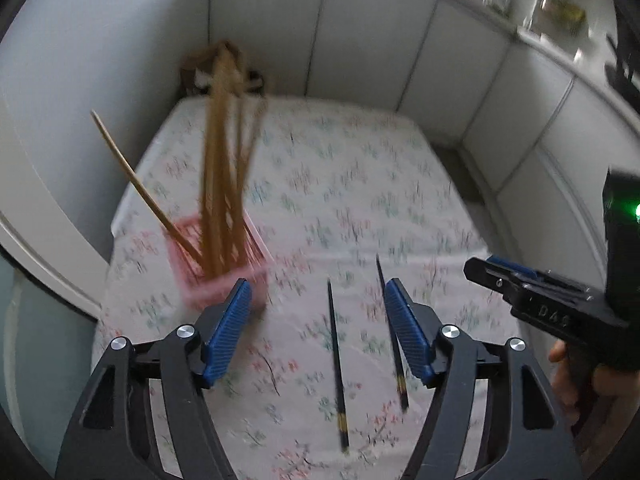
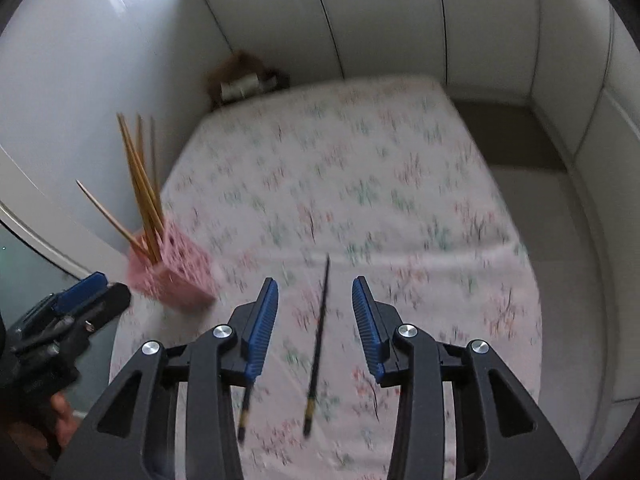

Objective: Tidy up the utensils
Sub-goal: 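Move both open grippers down to the two black chopsticks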

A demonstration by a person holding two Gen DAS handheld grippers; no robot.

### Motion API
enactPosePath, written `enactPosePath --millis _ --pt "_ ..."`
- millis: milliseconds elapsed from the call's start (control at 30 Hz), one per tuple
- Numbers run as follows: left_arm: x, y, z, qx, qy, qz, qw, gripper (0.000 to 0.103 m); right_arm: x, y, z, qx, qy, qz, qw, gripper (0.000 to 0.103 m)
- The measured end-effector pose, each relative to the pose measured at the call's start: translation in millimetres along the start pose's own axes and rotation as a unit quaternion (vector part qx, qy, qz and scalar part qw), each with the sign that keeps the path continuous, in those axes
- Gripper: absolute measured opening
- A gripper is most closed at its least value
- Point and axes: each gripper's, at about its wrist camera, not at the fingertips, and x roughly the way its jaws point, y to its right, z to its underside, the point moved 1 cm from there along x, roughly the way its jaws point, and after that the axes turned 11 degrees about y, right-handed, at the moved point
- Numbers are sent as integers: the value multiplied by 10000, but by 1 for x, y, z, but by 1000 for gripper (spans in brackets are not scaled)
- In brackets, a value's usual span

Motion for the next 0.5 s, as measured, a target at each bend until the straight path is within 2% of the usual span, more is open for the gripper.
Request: enactPosePath --millis 33,100,167,300,500 --pt "9 5 7 53 -197 -9 9998 66 5 4 5 -14 -193 30 9998 44" --pt "24 11 18 41 -546 63 9985 66 11 5 8 -82 -319 184 9993 44" --pt "37 13 29 -42 -851 105 9963 66 17 11 12 13 -487 147 9987 44" --pt "54 18 44 -17 -1131 90 9935 65 21 13 16 101 -695 27 9975 44" --pt "87 13 59 -64 -1530 -79 9882 53 25 13 14 162 -718 90 9972 44"
